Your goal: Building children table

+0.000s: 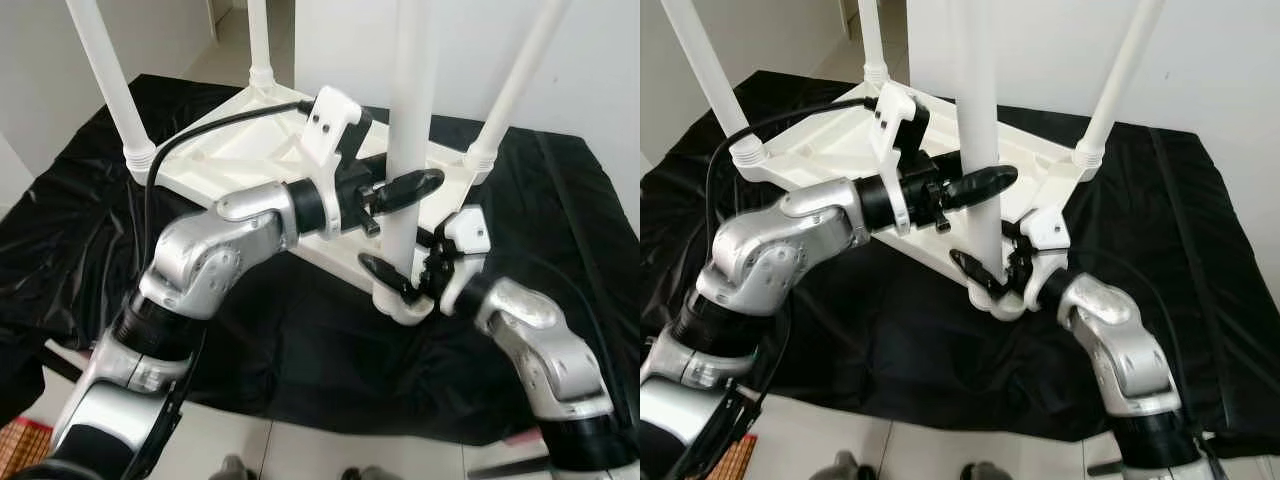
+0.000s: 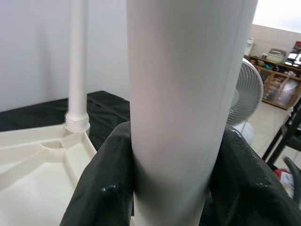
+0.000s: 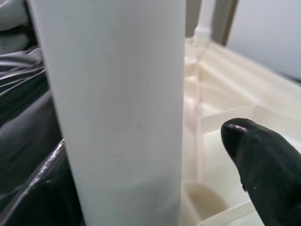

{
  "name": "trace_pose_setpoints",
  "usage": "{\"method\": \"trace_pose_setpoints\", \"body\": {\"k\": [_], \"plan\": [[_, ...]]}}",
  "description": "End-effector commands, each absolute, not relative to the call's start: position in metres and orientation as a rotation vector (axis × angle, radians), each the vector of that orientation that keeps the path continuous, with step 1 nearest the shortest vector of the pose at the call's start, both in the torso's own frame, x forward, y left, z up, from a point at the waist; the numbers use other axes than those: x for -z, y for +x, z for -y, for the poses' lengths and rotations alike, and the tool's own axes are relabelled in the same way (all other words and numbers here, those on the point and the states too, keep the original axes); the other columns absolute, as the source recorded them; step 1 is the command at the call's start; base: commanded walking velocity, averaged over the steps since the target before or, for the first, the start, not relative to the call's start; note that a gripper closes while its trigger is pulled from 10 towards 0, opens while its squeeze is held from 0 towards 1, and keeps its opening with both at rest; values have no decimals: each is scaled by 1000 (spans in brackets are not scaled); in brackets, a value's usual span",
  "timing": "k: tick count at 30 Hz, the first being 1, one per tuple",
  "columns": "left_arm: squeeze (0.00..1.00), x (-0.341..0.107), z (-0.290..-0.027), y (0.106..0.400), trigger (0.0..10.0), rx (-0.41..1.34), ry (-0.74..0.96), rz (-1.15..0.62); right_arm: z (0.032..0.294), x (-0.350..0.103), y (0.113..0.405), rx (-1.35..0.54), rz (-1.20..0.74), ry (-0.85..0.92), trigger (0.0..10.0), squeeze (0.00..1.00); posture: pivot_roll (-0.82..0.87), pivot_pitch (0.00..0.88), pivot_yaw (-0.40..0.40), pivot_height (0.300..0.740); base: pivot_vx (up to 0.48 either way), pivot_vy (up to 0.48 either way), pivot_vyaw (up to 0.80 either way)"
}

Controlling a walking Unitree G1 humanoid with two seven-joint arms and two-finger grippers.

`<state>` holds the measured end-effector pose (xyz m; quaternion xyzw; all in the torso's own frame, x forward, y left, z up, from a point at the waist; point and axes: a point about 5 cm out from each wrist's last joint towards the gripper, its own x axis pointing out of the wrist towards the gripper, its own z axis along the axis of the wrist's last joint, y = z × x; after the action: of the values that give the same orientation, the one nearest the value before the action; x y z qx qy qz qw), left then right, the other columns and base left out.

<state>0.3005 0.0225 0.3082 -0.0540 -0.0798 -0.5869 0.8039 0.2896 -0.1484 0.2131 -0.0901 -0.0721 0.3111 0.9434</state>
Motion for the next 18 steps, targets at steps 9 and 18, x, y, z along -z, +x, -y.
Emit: {"method": "trace_pose_setpoints", "body": {"k": [9, 18], "plan": [[0, -320, -26, 321, 10000, 1056, -87, 150, 138, -217, 298, -474, 207, -206, 10000, 0, -3, 98, -26, 740, 0, 0, 0], [0, -330, -20, 324, 10000, 985, -65, 209, 113, -213, 296, -346, 206, -155, 10000, 0, -7, 104, -29, 740, 0, 0, 0]]}}
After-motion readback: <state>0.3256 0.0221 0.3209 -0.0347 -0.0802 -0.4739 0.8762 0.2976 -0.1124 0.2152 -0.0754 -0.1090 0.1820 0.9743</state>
